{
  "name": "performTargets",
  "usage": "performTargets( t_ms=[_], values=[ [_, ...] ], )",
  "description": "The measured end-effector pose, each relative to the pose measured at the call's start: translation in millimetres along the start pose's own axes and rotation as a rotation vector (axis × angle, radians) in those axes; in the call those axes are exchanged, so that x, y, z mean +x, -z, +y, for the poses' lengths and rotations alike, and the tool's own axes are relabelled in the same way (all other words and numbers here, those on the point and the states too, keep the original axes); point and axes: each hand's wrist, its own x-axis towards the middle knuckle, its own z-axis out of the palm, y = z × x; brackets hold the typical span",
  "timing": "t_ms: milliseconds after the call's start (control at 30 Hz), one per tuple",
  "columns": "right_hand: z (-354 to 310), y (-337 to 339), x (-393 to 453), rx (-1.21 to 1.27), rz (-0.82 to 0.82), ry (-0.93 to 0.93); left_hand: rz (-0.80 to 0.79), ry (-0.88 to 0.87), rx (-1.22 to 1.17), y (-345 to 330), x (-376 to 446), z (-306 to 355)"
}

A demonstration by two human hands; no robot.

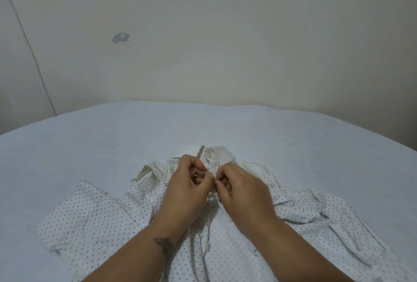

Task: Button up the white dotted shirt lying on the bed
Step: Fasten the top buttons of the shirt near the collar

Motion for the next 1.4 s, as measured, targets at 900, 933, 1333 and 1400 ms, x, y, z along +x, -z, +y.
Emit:
performTargets(
  t_ms=[900,933,1333,1400],
  values=[
    [2.3,5.4,5.6,0.083,0.06,-0.083,-0.043,0.001,-0.074,3.2,0.1,0.4],
    [3.2,7.1,6.2,0.118,0.055,-0.085,-0.025,0.013,-0.092,4.1,0.6,0.6],
    [5.6,10.7,5.3,0.157,-0.283,-0.231,0.053,0.07,-0.213,6.7,5.3,-1.4],
    [10.0,11.3,8.0,0.161,-0.241,-0.312,0.015,0.047,-0.09,7.9,4.2,-2.4]
  ],
)
